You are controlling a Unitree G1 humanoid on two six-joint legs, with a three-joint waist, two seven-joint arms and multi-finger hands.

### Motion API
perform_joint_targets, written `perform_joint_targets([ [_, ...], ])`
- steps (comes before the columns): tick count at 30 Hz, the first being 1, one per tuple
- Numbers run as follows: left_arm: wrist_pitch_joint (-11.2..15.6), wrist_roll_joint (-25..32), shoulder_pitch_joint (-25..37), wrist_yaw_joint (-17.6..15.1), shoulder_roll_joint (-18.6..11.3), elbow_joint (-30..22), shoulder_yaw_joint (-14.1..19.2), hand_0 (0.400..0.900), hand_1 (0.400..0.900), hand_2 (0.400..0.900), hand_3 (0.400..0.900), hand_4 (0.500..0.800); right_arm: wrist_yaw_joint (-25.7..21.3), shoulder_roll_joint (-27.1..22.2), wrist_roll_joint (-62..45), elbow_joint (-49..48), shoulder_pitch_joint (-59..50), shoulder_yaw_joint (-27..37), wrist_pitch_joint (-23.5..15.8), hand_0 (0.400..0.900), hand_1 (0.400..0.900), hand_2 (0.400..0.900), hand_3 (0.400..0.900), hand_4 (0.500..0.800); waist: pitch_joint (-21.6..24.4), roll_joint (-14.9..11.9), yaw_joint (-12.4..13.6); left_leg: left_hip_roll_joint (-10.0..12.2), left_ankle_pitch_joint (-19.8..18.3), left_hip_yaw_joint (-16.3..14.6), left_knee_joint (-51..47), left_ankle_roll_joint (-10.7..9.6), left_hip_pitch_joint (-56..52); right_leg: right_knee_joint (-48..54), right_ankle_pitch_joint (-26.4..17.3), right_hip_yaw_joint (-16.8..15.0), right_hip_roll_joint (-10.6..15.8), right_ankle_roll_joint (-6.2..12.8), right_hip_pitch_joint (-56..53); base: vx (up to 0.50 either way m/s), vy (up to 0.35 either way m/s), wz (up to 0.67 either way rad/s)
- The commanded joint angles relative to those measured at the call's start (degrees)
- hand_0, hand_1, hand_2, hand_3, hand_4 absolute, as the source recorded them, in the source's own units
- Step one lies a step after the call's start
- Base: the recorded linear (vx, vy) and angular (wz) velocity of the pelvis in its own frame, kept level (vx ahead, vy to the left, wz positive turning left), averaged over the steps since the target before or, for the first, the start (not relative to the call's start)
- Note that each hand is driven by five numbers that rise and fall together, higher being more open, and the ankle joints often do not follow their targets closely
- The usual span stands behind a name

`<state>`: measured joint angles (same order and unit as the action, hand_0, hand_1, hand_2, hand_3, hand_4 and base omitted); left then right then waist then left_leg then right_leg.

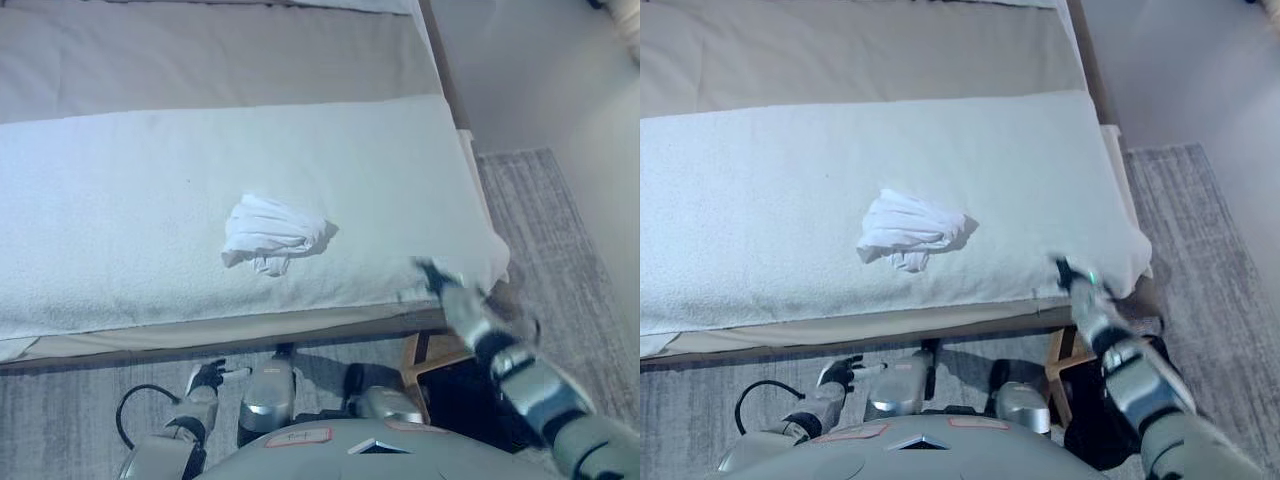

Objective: Put the clothes on the bed into the basket.

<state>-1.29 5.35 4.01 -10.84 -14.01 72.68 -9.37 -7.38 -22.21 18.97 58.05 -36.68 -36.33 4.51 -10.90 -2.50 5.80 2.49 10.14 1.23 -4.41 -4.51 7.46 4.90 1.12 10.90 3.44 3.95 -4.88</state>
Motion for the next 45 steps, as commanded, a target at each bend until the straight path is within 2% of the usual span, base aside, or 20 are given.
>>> perform_joint_targets([
  [1, -1.0, 1.5, 0.5, -2.9, 0.3, 3.2, -2.5, 0.9, 0.9, 0.9, 0.9, 0.8, -2.4, -3.1, 5.1, -5.4, -14.8, -4.8, -0.9, 0.9, 0.9, 0.9, 0.9, 0.8, -1.6, -2.2, 4.2, 1.6, -0.4, 2.0, -0.2, -0.5, 1.7, -4.3, -2.2, -1.2, 2.4, 2.36, 5.5, -0.05, 0.016, 0.11],
  [5, -1.1, 3.9, 2.8, -4.3, -0.2, 4.8, -2.7, 0.9, 0.9, 0.9, 0.9, 0.8, -3.1, 2.5, 3.4, -0.4, -26.4, -7.7, -0.3, 0.9, 0.9, 0.9, 0.9, 0.8, -3.5, -3.6, 6.3, 1.7, 0.3, 3.4, -0.3, -0.7, 4.1, -4.5, -2.5, 0.1, 2.4, 2.41, 7.4, -0.02, 0.0, 0.22],
  [9, -1.0, 5.3, 4.7, -5.3, -1.1, 4.3, -3.9, 0.9, 0.9, 0.9, 0.9, 0.8, -3.5, 6.9, 2.2, 5.3, -31.7, -9.6, 0.0, 0.9, 0.9, 0.9, 0.9, 0.8, -5.2, -4.5, 8.4, 1.5, 0.7, 5.4, -0.1, -0.7, 6.4, -4.7, -2.6, 1.6, 2.4, 2.36, 8.3, -0.01, -0.019, 0.37],
  [15, -0.9, 7.0, 6.1, -6.0, -1.6, 4.0, -5.3, 0.9, 0.9, 0.9, 0.9, 0.8, -3.3, 12.3, -0.2, 8.1, -32.4, -9.9, 0.2, 0.9, 0.9, 0.9, 0.9, 0.8, -8.2, -5.3, 11.5, 1.1, 1.5, 9.3, 0.8, -0.7, 10.1, -5.2, -2.2, 4.6, 2.3, 2.23, 9.8, 0.0, -0.02, 0.34],
  [23, -1.0, 7.6, 7.8, -6.8, -2.3, 3.0, -7.0, 0.9, 0.9, 0.9, 0.9, 0.8, -3.4, 14.9, -2.3, 10.5, -30.5, -9.6, 0.2, 0.9, 0.9, 0.9, 0.9, 0.8, -11.9, -5.1, 14.1, -0.3, 1.5, 12.9, 3.5, -0.6, 14.5, -7.0, -0.6, 7.7, 2.4, 1.84, 11.2, -0.01, -0.021, 0.27],
  [28, -0.6, 8.6, 8.4, -7.1, -2.8, 1.7, -8.0, 0.9, 0.9, 0.9, 0.9, 0.8, -4.3, 13.3, -2.8, 13.8, -31.9, -9.0, 0.8, 0.9, 0.9, 0.9, 0.9, 0.8, -14.7, -3.8, 15.4, -1.3, 1.7, 14.8, 5.0, -0.7, 17.2, -9.5, 0.7, 9.5, 2.5, 1.46, 13.3, -0.04, -0.026, 0.27],
  [34, 0.9, 12.8, 8.7, -6.8, -2.9, -0.8, -8.0, 0.9, 0.9, 0.9, 0.9, 0.8, -5.9, 6.6, -1.9, 19.2, -37.5, -8.3, 2.1, 0.9, 0.9, 0.9, 0.9, 0.8, -18.9, 0.0, 17.0, -3.1, 2.3, 16.2, 8.4, -0.7, 23.2, -15.3, 2.4, 11.4, 3.4, 0.91, 19.2, -0.08, 0.015, 0.24],
  [35, 1.2, 14.2, 8.2, -6.6, -2.6, -1.6, -7.7, 0.9, 0.9, 0.9, 0.9, 0.8, -5.9, 4.1, -0.4, 21.0, -38.3, -8.6, 2.6, 0.9, 0.9, 0.9, 0.9, 0.8, -18.9, 0.1, 17.0, -3.3, 1.1, 16.4, 8.3, -0.9, 24.2, -16.7, 4.1, 11.3, 3.6, 1.08, 20.6, 0.02, -0.02, 0.22],
  [36, 1.2, 14.2, 8.2, -6.6, -2.6, -1.6, -7.8, 0.9, 0.9, 0.9, 0.9, 0.8, -5.9, 4.1, -0.4, 21.0, -38.4, -8.6, 2.6, 0.9, 0.9, 0.9, 0.9, 0.8, -18.9, 0.1, 17.0, -3.4, 1.1, 16.4, 8.3, -0.9, 24.3, -16.7, 4.2, 11.3, 3.6, 1.08, 20.7, 0.01, -0.011, 0.24],
  [41, 2.2, 18.0, 7.9, -6.3, -1.7, -5.6, -9.2, 0.9, 0.9, 0.9, 0.9, 0.8, -5.7, -1.9, 2.8, 24.5, -43.3, -11.0, 4.4, 0.9, 0.9, 0.9, 0.9, 0.8, -18.9, 1.9, 17.5, -3.8, 2.8, 17.3, 6.7, -1.3, 27.8, -18.8, 4.7, 12.3, 4.0, 1.14, 25.3, -0.05, 0.035, 0.13],
  [45, 2.6, 20.2, 7.9, -6.4, -1.4, -7.7, -9.8, 0.9, 0.9, 0.9, 0.9, 0.8, -5.4, -4.0, 3.2, 25.0, -45.1, -12.3, 5.2, 0.9, 0.9, 0.9, 0.9, 0.8, -18.9, 2.3, 17.4, -4.3, 3.0, 17.4, 7.2, -1.2, 30.0, -20.1, 5.1, 12.2, 4.3, 0.96, 27.9, -0.05, 0.038, 0.01],
])
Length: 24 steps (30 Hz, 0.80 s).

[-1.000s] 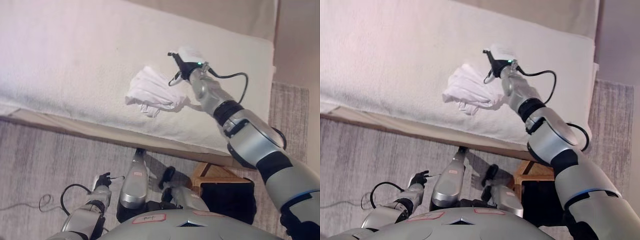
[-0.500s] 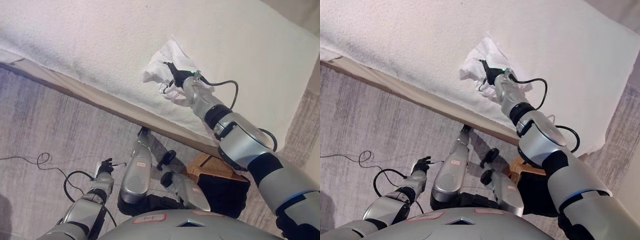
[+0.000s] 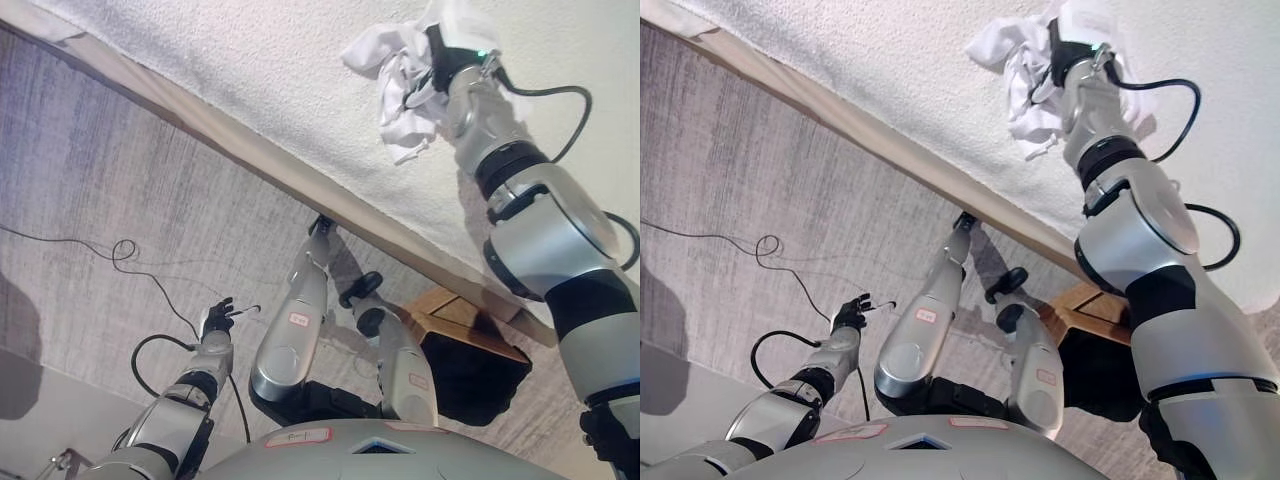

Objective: Put the clothes on the bed into the basket.

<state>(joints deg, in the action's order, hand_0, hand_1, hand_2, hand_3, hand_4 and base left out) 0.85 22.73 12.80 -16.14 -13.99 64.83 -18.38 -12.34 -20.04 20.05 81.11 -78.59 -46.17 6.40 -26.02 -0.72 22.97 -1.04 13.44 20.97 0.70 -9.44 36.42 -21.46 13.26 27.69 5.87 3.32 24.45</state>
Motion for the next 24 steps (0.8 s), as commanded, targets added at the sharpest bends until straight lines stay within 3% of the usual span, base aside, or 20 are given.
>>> perform_joint_targets([
  [1, 0.6, 3.4, -0.8, -1.1, -1.4, -0.6, -0.8, 0.9, 0.9, 0.9, 0.9, 0.8, -0.3, -6.7, 2.1, 1.9, -3.5, -2.7, 3.3, 0.9, 0.9, 0.9, 0.9, 0.8, -3.8, 0.6, 0.1, -0.7, -0.3, -2.3, 2.2, 3.7, 1.6, 6.0, -7.1, -4.6, 1.9, 1.62, -0.7, -0.05, 0.041, 0.01],
  [4, 0.7, 4.5, -0.6, -0.8, -1.1, -1.9, -1.1, 0.9, 0.9, 0.9, 0.9, 0.8, 0.1, -7.8, 1.9, 1.3, -4.1, -3.6, 3.1, 0.9, 0.9, 0.9, 0.9, 0.8, -3.8, 0.6, -0.4, -1.0, -0.1, -2.4, 2.6, 3.7, 2.8, 5.4, -6.9, -4.6, 2.1, 1.5, 0.5, -0.01, 0.01, 0.0],
  [5, 0.7, 4.6, -0.6, -0.8, -1.0, -2.2, -1.1, 0.9, 0.9, 0.9, 0.9, 0.8, 0.3, -8.3, 1.7, 1.0, -4.0, -3.9, 3.0, 0.853, 0.853, 0.853, 0.853, 0.772, -3.8, 0.6, -0.5, -1.1, 0.0, -2.3, 2.6, 3.7, 2.8, 5.5, -7.0, -4.7, 2.1, 1.49, 0.5, 0.0, 0.0, 0.0],
  [6, 0.8, 4.9, -0.7, -0.7, -1.0, -2.5, -1.0, 0.9, 0.9, 0.9, 0.9, 0.8, 0.6, -8.6, 1.2, 0.6, -4.1, -4.0, 2.7, 0.647, 0.647, 0.647, 0.647, 0.648, -3.8, 0.5, -0.8, -1.1, 0.0, -2.4, 2.4, 3.7, 2.7, 5.4, -7.0, -4.9, 2.1, 1.55, 0.7, -0.01, 0.028, -0.06],
  [7, 0.9, 5.1, -0.7, -0.8, -1.1, -2.7, -0.9, 0.9, 0.9, 0.9, 0.9, 0.8, 0.4, -8.4, 0.7, 0.1, -4.2, -3.9, 2.6, 0.4, 0.4, 0.4, 0.4, 0.5, -3.8, 0.3, -1.0, -1.0, 0.0, -2.5, 2.3, 3.8, 2.6, 5.5, -7.2, -5.1, 2.1, 1.63, 0.7, -0.02, 0.048, -0.19],
  [21, 1.0, 7.0, -1.2, -0.7, -1.8, -0.8, 1.8, 0.9, 0.9, 0.9, 0.9, 0.8, 0.2, -6.6, -3.9, -4.4, -2.7, -3.7, 0.7, 0.4, 0.4, 0.4, 0.4, 0.5, -3.8, -1.5, -3.5, -0.3, -0.8, -4.2, 2.6, 3.7, -0.5, 7.0, -7.8, -6.7, 1.5, 1.33, -2.0, 0.0, 0.005, -0.08],
  [24, 1.0, 6.9, -0.7, -0.7, -2.1, 0.5, 3.4, 0.9, 0.9, 0.9, 0.9, 0.8, -0.1, -6.7, -4.9, -6.3, -2.4, -2.9, 0.3, 0.4, 0.4, 0.4, 0.4, 0.5, -3.8, -2.3, -4.2, 0.1, 0.0, -5.4, 2.8, 3.8, -2.4, 9.5, -10.4, -7.2, 1.0, 1.42, -4.5, -0.03, 0.057, -0.29],
])
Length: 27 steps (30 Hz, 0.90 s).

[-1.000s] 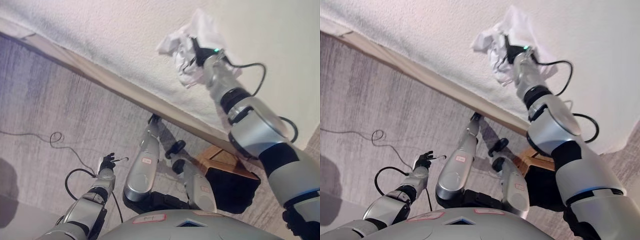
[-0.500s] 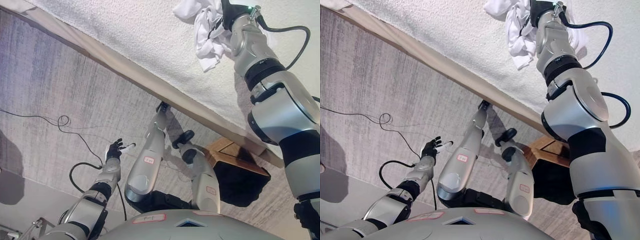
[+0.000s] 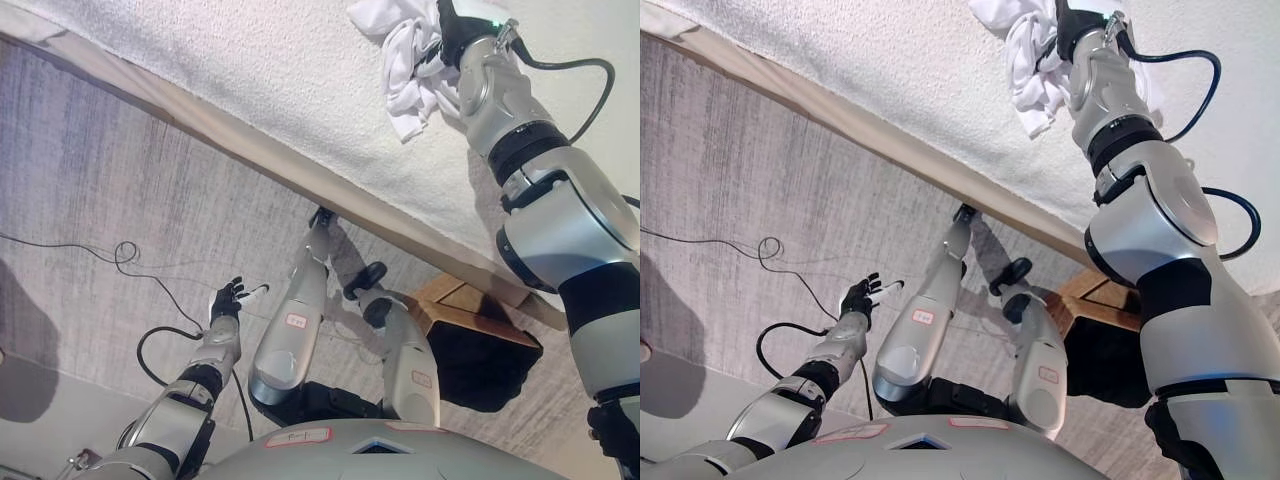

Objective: Put the clothes on the bed into the basket.

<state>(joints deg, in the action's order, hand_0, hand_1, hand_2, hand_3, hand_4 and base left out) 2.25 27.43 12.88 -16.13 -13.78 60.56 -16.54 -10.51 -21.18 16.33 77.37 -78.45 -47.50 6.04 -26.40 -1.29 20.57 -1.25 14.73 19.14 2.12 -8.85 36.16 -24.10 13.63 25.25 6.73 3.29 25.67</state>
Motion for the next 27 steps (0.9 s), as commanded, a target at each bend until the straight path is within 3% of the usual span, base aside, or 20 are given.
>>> perform_joint_targets([
  [1, -0.5, 2.0, -0.8, -0.7, -2.5, 5.2, 1.9, 0.9, 0.9, 0.9, 0.9, 0.8, -1.8, -5.9, -1.4, -3.2, -2.5, -1.5, 0.6, 0.4, 0.4, 0.4, 0.4, 0.5, -3.4, -2.0, -2.1, 0.6, -1.4, -4.1, 1.3, 3.3, -3.3, 12.9, -11.1, -5.2, 0.1, 1.56, -6.7, -0.07, 0.09, -0.42],
  [4, -0.7, 1.1, -0.2, -0.5, -2.6, 6.3, 1.8, 0.9, 0.9, 0.9, 0.9, 0.8, -1.9, -5.5, -1.8, -1.6, -2.5, -0.5, 0.7, 0.4, 0.4, 0.4, 0.4, 0.5, -2.9, -2.3, -2.6, 0.9, -2.3, -5.7, 0.9, 3.4, -7.1, 15.3, -12.1, -6.3, 0.3, 1.91, -10.5, 0.03, 0.015, -0.26],
  [9, -1.0, -0.4, -1.4, -0.1, -2.9, 8.7, 4.2, 0.9, 0.9, 0.9, 0.9, 0.8, -1.4, -7.2, -1.1, -2.8, 0.1, 1.0, 0.6, 0.4, 0.4, 0.4, 0.4, 0.5, 1.3, -4.3, -6.1, 2.3, -4.4, -10.2, 0.2, 4.2, -12.5, 18.9, -14.4, -10.3, 0.6, 2.88, -13.9, 0.05, 0.084, -0.66],
  [15, -2.3, -5.4, -3.1, 0.8, -2.8, 12.4, 7.1, 0.9, 0.9, 0.9, 0.9, 0.8, -1.0, -14.3, -0.1, -6.2, 7.2, 5.6, -0.3, 0.4, 0.4, 0.4, 0.4, 0.5, 6.5, -5.6, -11.3, 3.6, -7.8, -17.1, 0.2, 5.4, -19.7, 21.1, -16.6, -16.3, 1.5, 4.12, -16.9, 0.05, 0.076, -0.69],
  [20, -3.3, -8.3, -4.3, 1.8, -2.4, 14.0, 8.7, 0.9, 0.9, 0.9, 0.9, 0.8, 0.1, -19.9, 1.3, -4.2, 13.4, 8.9, -0.6, 0.4, 0.4, 0.4, 0.4, 0.5, 11.2, -4.9, -14.6, 3.6, -9.0, -20.6, -1.7, 5.7, -24.4, 23.0, -17.9, -19.3, 2.2, 4.9, -19.0, 0.06, 0.045, -0.42],
  [27, -4.1, -12.1, -5.5, 2.9, -2.1, 15.8, 8.9, 0.9, 0.9, 0.9, 0.9, 0.8, 2.7, -23.7, 2.0, -4.9, 22.6, 13.3, -0.7, 0.4, 0.4, 0.4, 0.4, 0.5, 15.1, -3.2, -19.3, 3.8, -9.2, -26.4, -6.0, 5.9, -30.2, 23.5, -19.0, -24.9, 2.2, 5.87, -19.3, 0.04, 0.043, -0.51],
])
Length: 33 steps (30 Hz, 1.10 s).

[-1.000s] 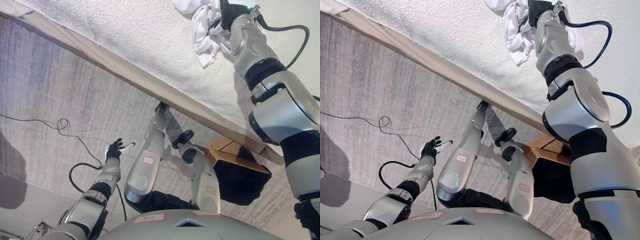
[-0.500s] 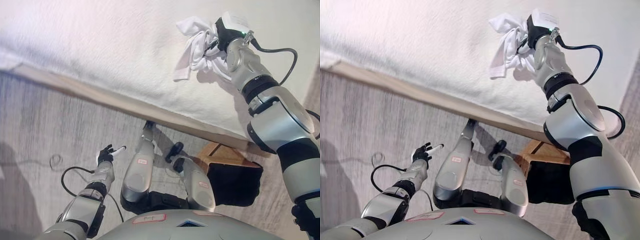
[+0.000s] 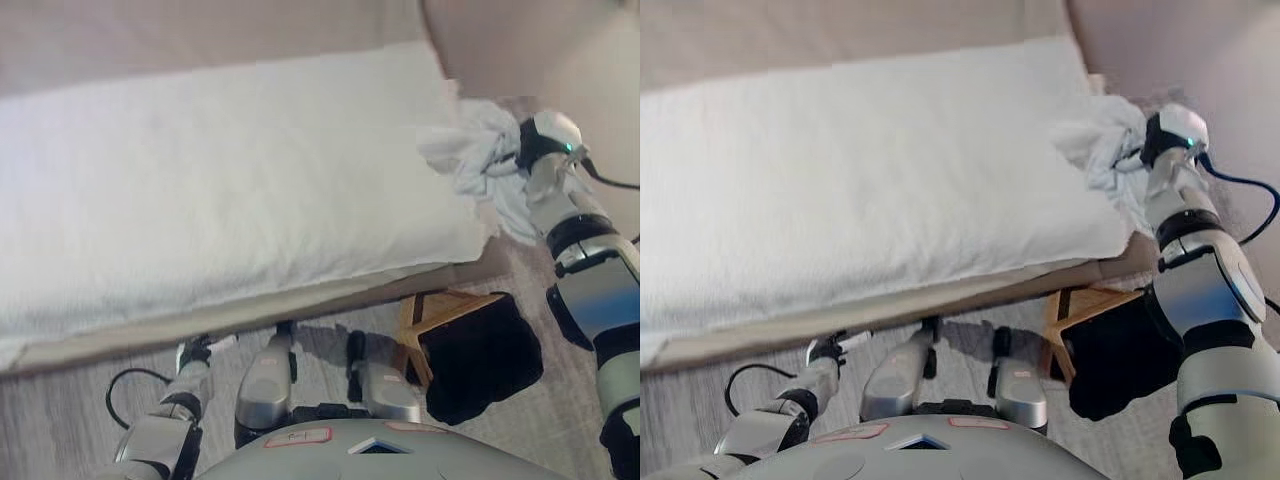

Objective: Put the clothes on the bed into the basket.

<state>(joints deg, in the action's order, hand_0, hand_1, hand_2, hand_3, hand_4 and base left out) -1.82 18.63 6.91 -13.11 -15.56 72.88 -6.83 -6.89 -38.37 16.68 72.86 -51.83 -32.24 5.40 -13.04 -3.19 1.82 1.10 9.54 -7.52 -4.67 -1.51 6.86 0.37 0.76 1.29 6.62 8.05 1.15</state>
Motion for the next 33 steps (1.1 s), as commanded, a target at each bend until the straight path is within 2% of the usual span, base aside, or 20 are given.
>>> perform_joint_targets([
  [1, 0.0, -4.1, 0.5, 0.1, -0.1, 3.8, -1.0, 0.9, 0.9, 0.9, 0.9, 0.8, -0.8, -6.7, 1.5, -0.3, -2.2, -1.0, -0.2, 0.4, 0.4, 0.4, 0.4, 0.5, 2.0, -1.0, -1.3, 1.6, -4.3, -0.4, 0.6, -1.4, -1.5, -1.0, -6.2, -1.7, 2.3, 1.17, 5.3, 0.02, 0.017, -0.43],
  [8, -0.2, -4.6, 1.3, 0.8, 0.2, 3.6, -1.6, 0.9, 0.9, 0.9, 0.9, 0.8, 0.6, -9.6, 0.5, 2.9, 4.6, 3.6, 0.1, 0.4, 0.4, 0.4, 0.4, 0.5, 3.2, 0.8, -4.8, 2.0, -5.6, -4.3, 0.4, -1.3, -4.3, -0.9, -6.5, -5.9, 1.8, 1.54, 5.6, 0.02, 0.007, -0.41],
  [12, -0.2, -4.8, 2.1, 1.2, 0.3, 3.2, -1.9, 0.9, 0.9, 0.9, 0.9, 0.8, 1.7, -10.6, -0.2, 6.2, 8.9, 6.5, 0.5, 0.4, 0.4, 0.4, 0.4, 0.5, 3.6, 2.0, -6.0, 2.1, -6.1, -5.4, 0.5, -1.4, -5.2, -1.1, -6.2, -7.5, 1.6, 1.59, 5.6, 0.02, -0.009, -0.21],
  [21, -0.6, -4.9, 2.5, 2.3, 0.5, 3.1, -2.4, 0.9, 0.9, 0.9, 0.9, 0.8, 3.2, -13.1, -2.1, 10.9, 15.0, 12.4, 1.3, 0.4, 0.4, 0.4, 0.4, 0.5, 4.1, 4.9, -7.4, 2.0, -6.2, -5.0, 0.6, -1.7, -5.8, -0.5, -5.6, -7.3, 1.9, 1.34, 4.4, 0.0, -0.024, 0.04],
  [30, -1.0, -4.8, 2.5, 2.9, 0.3, 4.1, -2.5, 0.9, 0.9, 0.9, 0.9, 0.8, 4.0, -15.1, -3.3, 13.0, 15.8, 14.3, 2.0, 0.4, 0.4, 0.4, 0.4, 0.5, 3.7, 8.0, -7.8, 2.1, -5.4, -3.8, 0.7, -2.2, -5.6, -0.7, -4.6, -6.2, 1.9, 0.66, 3.6, -0.02, -0.029, 0.1],
  [31, -1.1, -4.7, 2.5, 2.8, 0.4, 4.1, -2.4, 0.9, 0.9, 0.9, 0.9, 0.8, 3.7, -15.2, -3.3, 12.6, 15.8, 14.4, 2.1, 0.59, 0.59, 0.59, 0.59, 0.614, 3.7, 8.2, -7.9, 2.0, -5.4, -3.7, 0.7, -2.3, -5.6, -0.8, -4.6, -6.2, 2.0, 0.62, 3.5, 0.0, -0.018, 0.08],
  [32, -1.1, -4.7, 2.5, 2.8, 0.4, 4.3, -2.3, 0.9, 0.9, 0.9, 0.9, 0.8, 3.6, -14.9, -2.7, 12.3, 16.0, 14.4, 2.3, 0.9, 0.9, 0.9, 0.9, 0.8, 3.6, 8.4, -8.0, 2.0, -5.3, -3.6, 0.7, -2.3, -5.6, -0.9, -4.5, -6.1, 1.9, 0.52, 3.4, 0.0, -0.016, 0.07],
  [33, -1.1, -4.7, 2.5, 2.7, 0.5, 4.4, -2.3, 0.9, 0.9, 0.9, 0.9, 0.8, 3.5, -14.7, -2.7, 12.4, 16.2, 14.5, 2.5, 0.9, 0.9, 0.9, 0.9, 0.8, 3.6, 8.6, -8.0, 2.1, -5.3, -3.5, 0.7, -2.3, -5.6, -0.9, -4.4, -6.0, 1.9, 0.45, 3.3, 0.01, -0.021, 0.09],
])
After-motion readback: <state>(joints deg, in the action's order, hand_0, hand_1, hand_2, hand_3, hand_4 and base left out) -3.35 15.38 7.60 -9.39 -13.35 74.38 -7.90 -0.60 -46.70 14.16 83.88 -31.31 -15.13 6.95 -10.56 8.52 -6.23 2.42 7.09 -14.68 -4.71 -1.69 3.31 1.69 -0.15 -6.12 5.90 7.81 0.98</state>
